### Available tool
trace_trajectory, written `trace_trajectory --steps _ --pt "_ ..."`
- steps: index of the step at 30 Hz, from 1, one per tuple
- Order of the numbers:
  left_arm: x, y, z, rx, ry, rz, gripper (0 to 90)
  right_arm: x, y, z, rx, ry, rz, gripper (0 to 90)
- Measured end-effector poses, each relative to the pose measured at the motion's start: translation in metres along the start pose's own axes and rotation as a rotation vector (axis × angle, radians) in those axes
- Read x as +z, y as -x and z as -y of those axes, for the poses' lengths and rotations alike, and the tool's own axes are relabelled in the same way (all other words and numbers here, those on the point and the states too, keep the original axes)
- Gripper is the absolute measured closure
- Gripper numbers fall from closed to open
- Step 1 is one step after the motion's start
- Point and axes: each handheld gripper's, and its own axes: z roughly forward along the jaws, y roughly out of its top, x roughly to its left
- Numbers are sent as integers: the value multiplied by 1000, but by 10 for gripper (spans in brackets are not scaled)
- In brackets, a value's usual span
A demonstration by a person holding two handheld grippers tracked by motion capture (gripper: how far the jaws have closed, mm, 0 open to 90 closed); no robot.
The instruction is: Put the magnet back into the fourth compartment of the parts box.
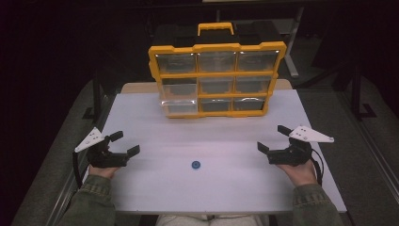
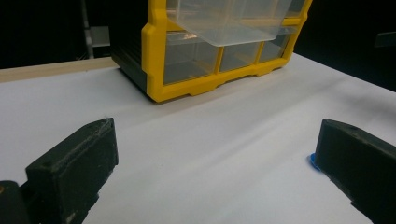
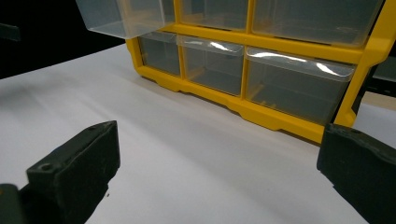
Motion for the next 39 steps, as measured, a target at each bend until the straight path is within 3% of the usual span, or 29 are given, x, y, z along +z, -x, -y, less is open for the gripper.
trace_trajectory --steps 10,19,23,39 --pt "-1 1 -1 -9 6 21 0 -3 2 -1 2 2 -3 0" --pt "-3 2 -3 -24 23 18 0 -9 6 -1 13 14 23 0" --pt "3 4 -4 -17 -4 6 0 -10 6 0 15 16 22 0" --pt "12 15 -18 18 -21 38 0 -9 4 1 13 2 12 0"
